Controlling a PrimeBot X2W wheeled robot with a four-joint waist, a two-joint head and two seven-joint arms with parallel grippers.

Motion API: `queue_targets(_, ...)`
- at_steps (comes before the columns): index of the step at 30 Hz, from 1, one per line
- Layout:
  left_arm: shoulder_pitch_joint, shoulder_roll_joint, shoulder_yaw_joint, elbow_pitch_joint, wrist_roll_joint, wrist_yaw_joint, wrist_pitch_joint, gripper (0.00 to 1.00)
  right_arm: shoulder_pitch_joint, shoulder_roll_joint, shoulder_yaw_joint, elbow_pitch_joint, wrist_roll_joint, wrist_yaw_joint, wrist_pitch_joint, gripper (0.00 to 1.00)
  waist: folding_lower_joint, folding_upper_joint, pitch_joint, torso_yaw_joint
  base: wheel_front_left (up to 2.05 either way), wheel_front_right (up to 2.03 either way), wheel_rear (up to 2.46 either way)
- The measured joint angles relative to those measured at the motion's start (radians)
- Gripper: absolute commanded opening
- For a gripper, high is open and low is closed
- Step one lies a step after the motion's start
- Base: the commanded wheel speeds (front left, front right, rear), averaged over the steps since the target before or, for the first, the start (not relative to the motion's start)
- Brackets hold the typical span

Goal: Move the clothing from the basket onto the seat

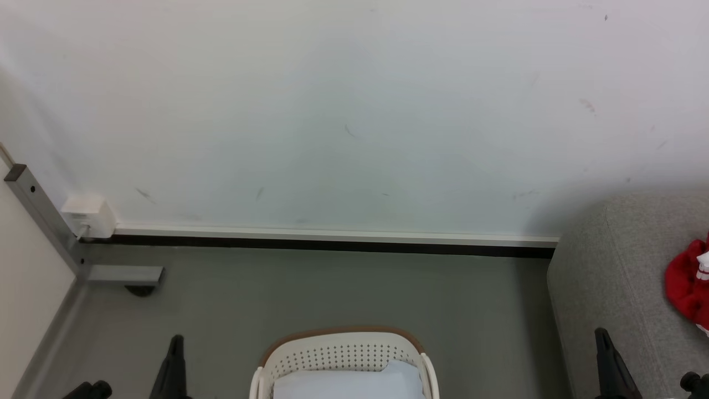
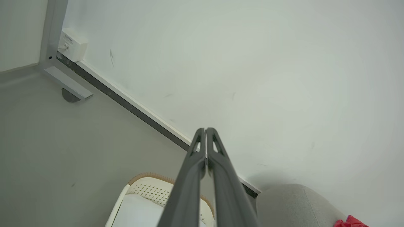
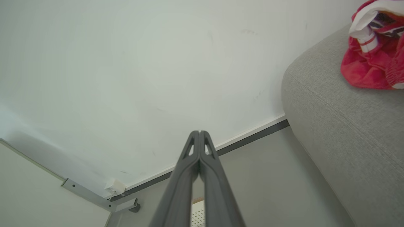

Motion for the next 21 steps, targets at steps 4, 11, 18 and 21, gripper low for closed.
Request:
queue_targets(4, -0.006, 0.0, 0.004, -0.003, -0.055, 0.0, 0.015, 0.0, -0.009, 0.001, -0.009, -0.001, 0.05, 0.0, 0.012, 0.0, 0.0, 0.0, 0.002, 0.0, 0.0, 0.0, 0.0)
queue_targets(11, -0.015, 0.0, 0.009, -0.006, -0.145, -0.003, 0.042, 0.0, -0.016, 0.005, -0.028, -0.003, 0.132, 0.0, 0.038, 0.0, 0.0, 0.0, 0.006, -0.001, 0.0, 0.0, 0.0)
queue_targets(18, -0.022, 0.0, 0.013, -0.01, -0.231, -0.003, 0.062, 0.0, -0.028, 0.008, -0.042, -0.004, 0.206, 0.0, 0.061, 0.0, -0.0001, 0.0, 0.01, -0.002, 0.0, 0.0, 0.0)
queue_targets(21, -0.025, 0.0, 0.015, -0.012, -0.267, -0.003, 0.07, 0.0, -0.033, 0.011, -0.048, -0.004, 0.239, 0.0, 0.07, 0.0, 0.0, 0.0, 0.011, -0.002, 0.0, 0.0, 0.0)
